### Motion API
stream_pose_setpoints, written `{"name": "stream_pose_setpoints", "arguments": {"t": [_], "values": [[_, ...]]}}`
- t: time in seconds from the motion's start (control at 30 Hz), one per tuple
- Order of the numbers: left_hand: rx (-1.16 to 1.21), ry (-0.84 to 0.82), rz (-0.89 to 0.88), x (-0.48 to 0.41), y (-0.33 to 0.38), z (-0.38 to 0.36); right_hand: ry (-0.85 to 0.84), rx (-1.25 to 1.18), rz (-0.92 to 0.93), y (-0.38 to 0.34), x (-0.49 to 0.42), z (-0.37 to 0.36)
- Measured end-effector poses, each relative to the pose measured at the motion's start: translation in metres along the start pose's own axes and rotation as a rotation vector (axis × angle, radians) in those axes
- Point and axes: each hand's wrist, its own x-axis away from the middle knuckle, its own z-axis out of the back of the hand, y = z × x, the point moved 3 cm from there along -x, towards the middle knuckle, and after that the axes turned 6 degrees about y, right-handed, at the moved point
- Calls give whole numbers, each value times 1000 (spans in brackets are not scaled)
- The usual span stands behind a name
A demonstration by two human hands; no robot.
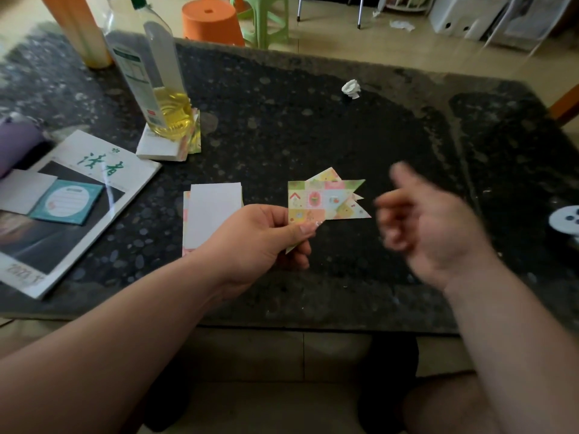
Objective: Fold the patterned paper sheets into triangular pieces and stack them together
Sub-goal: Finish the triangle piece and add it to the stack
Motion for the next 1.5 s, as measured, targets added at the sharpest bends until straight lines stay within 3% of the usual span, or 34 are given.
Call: {"name": "stream_pose_setpoints", "arguments": {"t": [0.07,0.1,0.23,0.4,0.7,0.93,1.03,1.2,1.37,1.43,1.5], "values": [[-42,-5,-42,-1,1,-5,-237,152,-10,12,24,-29],[-79,-12,-63,0,2,-8,-270,154,2,15,33,-38],[-164,-25,-86,2,7,-18,-177,3,16,11,40,-43],[-248,-1,-94,5,9,-14,-153,45,25,11,26,-34],[-260,-42,-245,5,16,-3,-234,-47,-82,7,15,-24],[-240,-195,-258,2,19,5,-297,94,-48,3,14,-13],[-208,-181,-196,0,19,11,-266,103,-19,1,13,-9],[-340,84,-139,-11,13,22,-90,167,175,0,8,-5],[-25,270,111,-14,4,22,26,565,646,-3,22,-11],[101,233,239,-10,1,15,71,622,879,-3,30,-17],[252,80,337,-5,2,4,32,670,1010,3,35,-24]]}}
